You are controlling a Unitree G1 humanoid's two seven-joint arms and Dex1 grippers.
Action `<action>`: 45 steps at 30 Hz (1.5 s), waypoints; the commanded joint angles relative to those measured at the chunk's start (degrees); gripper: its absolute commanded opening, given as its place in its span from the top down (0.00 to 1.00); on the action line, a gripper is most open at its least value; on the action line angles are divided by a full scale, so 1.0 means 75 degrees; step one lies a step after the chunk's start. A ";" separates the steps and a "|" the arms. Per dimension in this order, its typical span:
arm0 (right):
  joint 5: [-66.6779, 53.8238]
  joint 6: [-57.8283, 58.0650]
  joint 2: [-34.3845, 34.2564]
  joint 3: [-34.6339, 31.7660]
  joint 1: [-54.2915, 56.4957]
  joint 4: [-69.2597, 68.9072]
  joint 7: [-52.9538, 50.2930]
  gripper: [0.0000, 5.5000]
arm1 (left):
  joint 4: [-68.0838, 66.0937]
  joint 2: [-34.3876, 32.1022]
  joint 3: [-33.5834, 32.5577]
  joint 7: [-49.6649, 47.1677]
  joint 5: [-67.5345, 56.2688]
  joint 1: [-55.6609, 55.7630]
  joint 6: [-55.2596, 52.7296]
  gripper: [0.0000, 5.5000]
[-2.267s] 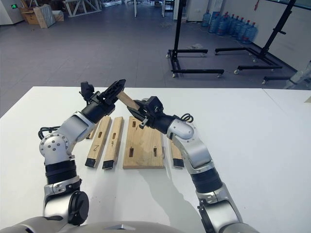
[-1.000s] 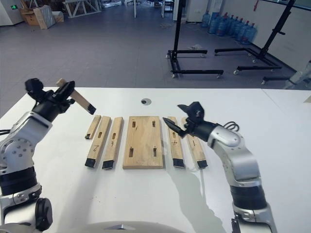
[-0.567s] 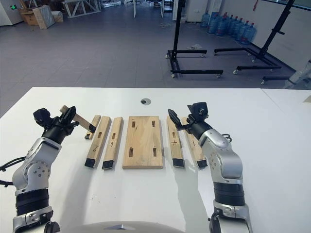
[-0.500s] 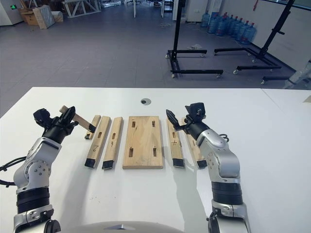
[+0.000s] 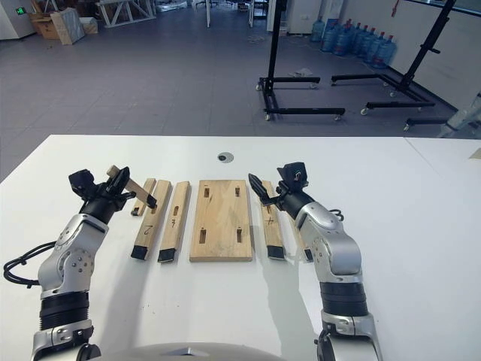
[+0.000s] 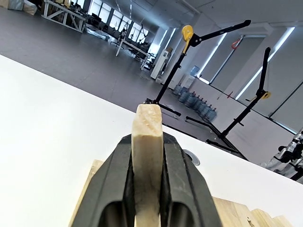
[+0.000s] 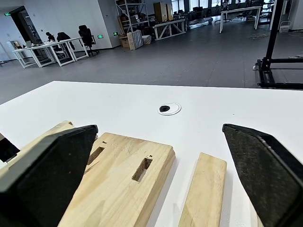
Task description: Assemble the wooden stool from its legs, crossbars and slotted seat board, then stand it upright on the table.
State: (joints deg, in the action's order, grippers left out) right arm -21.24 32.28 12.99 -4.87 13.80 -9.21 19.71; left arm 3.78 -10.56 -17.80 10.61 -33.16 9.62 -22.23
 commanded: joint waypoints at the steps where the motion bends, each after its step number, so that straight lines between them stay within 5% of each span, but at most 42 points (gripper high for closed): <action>1: 0.0044 -0.0014 -0.0015 0.0066 -0.0007 0.0000 -0.0031 0.12 | -0.0162 0.0035 0.0054 0.0068 0.0175 -0.0056 0.0157 0.93; 45: 0.0094 -0.0100 -0.0082 0.0372 -0.0136 0.0030 -0.0038 0.12 | -0.0654 -0.0167 0.1166 0.0379 0.2598 -0.0617 0.1913 0.93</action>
State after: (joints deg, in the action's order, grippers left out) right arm -20.85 31.74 12.61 -2.24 12.93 -9.22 19.52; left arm 0.63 -10.79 -9.75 13.40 -15.35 6.34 -7.71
